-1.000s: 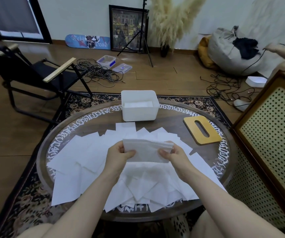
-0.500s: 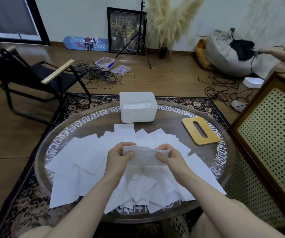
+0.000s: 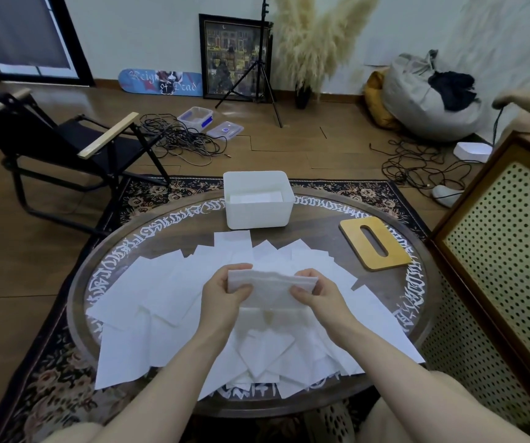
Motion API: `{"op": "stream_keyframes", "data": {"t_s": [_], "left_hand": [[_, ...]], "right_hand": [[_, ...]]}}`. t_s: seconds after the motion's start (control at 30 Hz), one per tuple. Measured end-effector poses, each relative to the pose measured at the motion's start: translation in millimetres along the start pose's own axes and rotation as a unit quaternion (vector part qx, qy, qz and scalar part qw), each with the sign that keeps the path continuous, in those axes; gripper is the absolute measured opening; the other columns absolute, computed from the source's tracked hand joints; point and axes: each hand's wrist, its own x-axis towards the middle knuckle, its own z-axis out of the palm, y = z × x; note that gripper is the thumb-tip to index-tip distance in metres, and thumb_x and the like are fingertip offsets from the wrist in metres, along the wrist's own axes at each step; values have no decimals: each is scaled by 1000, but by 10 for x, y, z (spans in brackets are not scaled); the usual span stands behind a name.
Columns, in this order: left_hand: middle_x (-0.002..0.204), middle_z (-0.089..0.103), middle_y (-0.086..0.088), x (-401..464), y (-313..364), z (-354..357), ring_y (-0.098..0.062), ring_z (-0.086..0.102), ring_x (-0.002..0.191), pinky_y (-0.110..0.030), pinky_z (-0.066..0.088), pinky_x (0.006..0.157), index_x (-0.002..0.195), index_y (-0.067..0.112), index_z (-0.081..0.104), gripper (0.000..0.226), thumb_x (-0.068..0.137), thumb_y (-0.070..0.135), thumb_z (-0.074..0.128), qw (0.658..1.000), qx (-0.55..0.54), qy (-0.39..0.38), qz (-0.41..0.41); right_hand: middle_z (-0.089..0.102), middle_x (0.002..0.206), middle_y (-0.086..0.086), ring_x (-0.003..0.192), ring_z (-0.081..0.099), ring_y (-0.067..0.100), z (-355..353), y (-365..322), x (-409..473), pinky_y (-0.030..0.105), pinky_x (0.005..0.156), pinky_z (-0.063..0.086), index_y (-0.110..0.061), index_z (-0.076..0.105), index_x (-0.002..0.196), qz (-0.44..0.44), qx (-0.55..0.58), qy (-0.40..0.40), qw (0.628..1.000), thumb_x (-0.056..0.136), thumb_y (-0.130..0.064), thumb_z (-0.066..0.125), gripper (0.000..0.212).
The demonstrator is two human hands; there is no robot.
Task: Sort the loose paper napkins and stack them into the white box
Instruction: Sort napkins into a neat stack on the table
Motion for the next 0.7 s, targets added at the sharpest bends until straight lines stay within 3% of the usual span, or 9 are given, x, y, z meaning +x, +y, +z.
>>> {"op": "stream_keyframes", "data": {"t_s": [0.07,0.13,0.33,0.4,0.5,0.57,0.7], "left_hand": [[97,69,0,38,28,-23,-14,62,86,-24,49,72,95,23,68,38,81,-11,60,1000,-17,15,4],[98,69,-1,68,42,-46,-17,62,87,-27,50,72,96,23,67,37,81,-11,61,999,-30,22,-1],[103,69,-5,88,77,-62,-21,64,92,-30,52,73,99,22,64,34,82,-8,63,998,-49,4,-45],[104,69,-2,71,71,-66,-19,65,92,-28,50,68,102,20,61,31,82,-2,68,996,-35,-22,-76],[104,69,-1,41,62,-61,-20,66,94,-36,56,73,107,17,60,35,79,-1,71,992,2,-62,-109],[104,68,-6,28,76,-59,-24,66,90,-36,59,68,105,13,61,33,80,-7,66,991,14,-70,-112],[96,69,-7,14,105,-55,-24,65,81,-34,59,57,95,13,65,24,83,-7,63,993,16,-57,-106]], "right_hand": [[70,96,0,89,65,15,-23,-16,12,26,81,52,-11,62,97,-5,21,6,1000,86,3,64,19],[72,102,2,92,69,13,-42,-24,11,26,82,56,-10,62,104,10,33,-4,999,83,5,67,27],[74,97,6,78,71,13,-37,-4,19,24,66,56,-11,67,97,39,0,-8,999,82,6,67,23],[72,95,8,68,68,7,-34,-8,18,18,56,51,-10,66,95,35,3,6,999,84,7,64,20],[69,88,2,55,62,-4,-39,-24,14,9,46,41,-8,65,100,25,11,19,999,86,6,61,20],[69,89,-1,62,63,-3,-41,-29,19,10,50,42,-10,65,102,18,11,19,1000,87,3,62,20],[71,103,3,88,65,17,-45,-22,26,23,66,52,-15,65,107,24,12,17,1000,86,-4,67,24]]}}
